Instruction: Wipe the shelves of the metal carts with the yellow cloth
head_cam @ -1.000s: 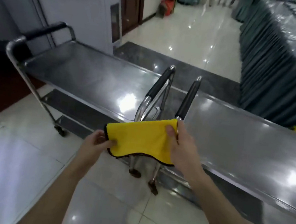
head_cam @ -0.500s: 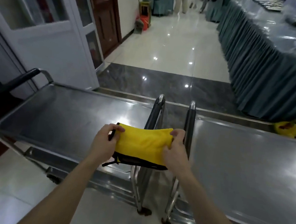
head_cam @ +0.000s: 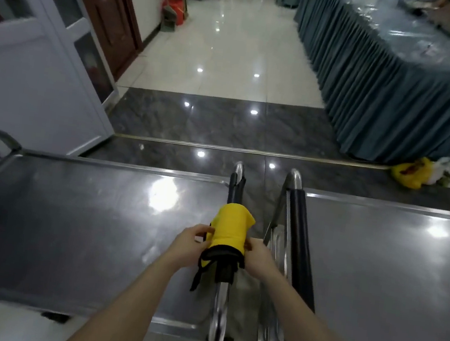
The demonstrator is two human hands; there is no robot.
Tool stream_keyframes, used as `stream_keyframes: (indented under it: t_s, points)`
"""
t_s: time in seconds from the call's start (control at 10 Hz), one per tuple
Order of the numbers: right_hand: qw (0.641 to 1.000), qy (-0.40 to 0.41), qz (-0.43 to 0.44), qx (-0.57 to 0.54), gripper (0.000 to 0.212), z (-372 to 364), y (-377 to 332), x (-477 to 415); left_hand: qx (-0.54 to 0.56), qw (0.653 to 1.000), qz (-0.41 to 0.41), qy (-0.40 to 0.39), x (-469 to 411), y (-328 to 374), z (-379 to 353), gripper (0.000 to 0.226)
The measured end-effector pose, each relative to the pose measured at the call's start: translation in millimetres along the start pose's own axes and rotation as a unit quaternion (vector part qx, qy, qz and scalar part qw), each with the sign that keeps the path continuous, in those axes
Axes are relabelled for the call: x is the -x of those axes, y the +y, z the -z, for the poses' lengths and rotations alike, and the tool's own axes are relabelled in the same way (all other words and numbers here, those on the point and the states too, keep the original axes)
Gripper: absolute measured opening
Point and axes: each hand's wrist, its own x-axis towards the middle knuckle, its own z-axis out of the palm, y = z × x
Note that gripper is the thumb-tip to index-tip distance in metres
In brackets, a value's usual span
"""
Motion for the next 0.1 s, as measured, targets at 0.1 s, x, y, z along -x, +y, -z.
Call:
stream_keyframes:
  t_s: [0.1]
  points:
    - [0.997, 0.044, -0.047, -0.049, 0.032, -6.4, 10.7, 0.2, 0.016, 1.0, -0.002, -0.008, -4.1, -6.2, 5.0, 0.038]
